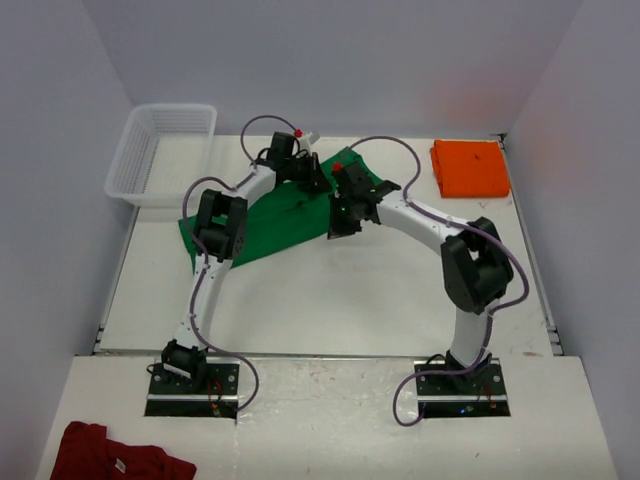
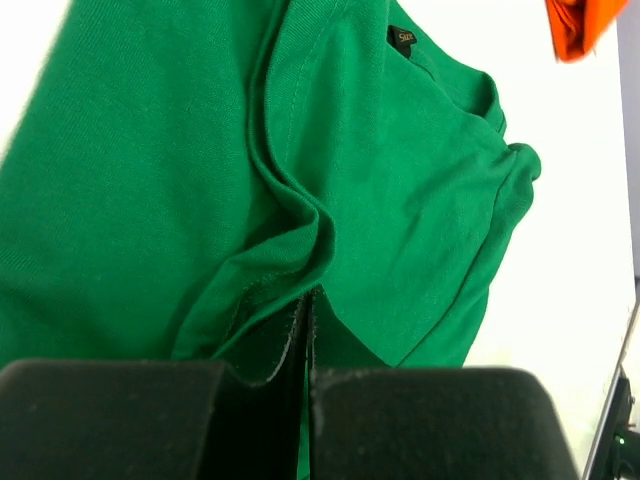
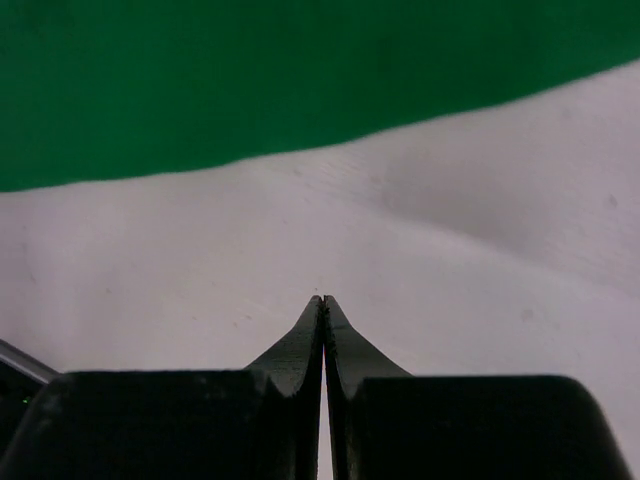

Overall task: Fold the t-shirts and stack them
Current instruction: Rotate the tshirt 90 degrees

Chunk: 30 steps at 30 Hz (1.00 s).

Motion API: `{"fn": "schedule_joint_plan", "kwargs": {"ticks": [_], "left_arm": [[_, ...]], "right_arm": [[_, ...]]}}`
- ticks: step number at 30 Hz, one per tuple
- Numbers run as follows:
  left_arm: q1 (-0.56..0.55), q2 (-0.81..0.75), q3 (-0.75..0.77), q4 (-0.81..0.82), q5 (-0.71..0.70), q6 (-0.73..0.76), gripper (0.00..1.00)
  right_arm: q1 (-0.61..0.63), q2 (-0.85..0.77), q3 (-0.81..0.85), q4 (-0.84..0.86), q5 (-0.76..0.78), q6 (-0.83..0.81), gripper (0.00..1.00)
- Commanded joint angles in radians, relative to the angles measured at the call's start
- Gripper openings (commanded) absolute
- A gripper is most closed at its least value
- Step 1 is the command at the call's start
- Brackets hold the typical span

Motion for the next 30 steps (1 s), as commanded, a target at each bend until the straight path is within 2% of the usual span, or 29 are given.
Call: {"fn": "schedule_joint_plan", "kwargs": {"ticks": [1, 2, 8, 10, 15, 16, 17, 23, 28, 30], "left_arm": [[0.016, 0.006, 0.045, 0.009, 0.015, 0.027, 0.00], [0.026, 0.003, 0.049, 0.008, 0.021, 0.029, 0.00], [0.071, -0.033, 0.068, 0.031, 0.067, 0.027, 0.00], [0.074, -0.056, 0.066, 0.037, 0.074, 0.026, 0.00], [0.074, -0.242, 0.005, 0.060, 0.024, 0.047, 0.10], [0.074, -0.272, 0.003, 0.048, -0.007, 0.058, 0.12], [0.075, -0.330, 0.014, 0.028, -0.104, 0.081, 0.13], [0.103, -0.429, 0.179, -0.306, -0.572, 0.118, 0.13], [0.108, -0.524, 0.071, -0.428, -0.802, 0.158, 0.08], [0.118, -0.547, -0.010, -0.460, -0.849, 0.135, 0.07]], "right_arm": [[0.039, 0.136, 0.174, 0.077, -0.117, -0.011, 0.00], [0.041, 0.168, 0.257, 0.054, -0.130, -0.011, 0.00], [0.046, 0.313, 0.458, 0.012, -0.182, -0.035, 0.00], [0.044, 0.357, 0.495, 0.000, -0.215, -0.051, 0.00], [0.046, 0.394, 0.520, 0.008, -0.268, -0.071, 0.00], [0.044, 0.399, 0.521, 0.008, -0.281, -0.072, 0.00], [0.046, 0.411, 0.534, 0.003, -0.295, -0.074, 0.00], [0.073, 0.489, 0.671, -0.061, -0.324, -0.095, 0.00], [0.096, 0.580, 0.790, -0.083, -0.354, -0.077, 0.00], [0.102, 0.606, 0.820, -0.086, -0.378, -0.066, 0.00]]}}
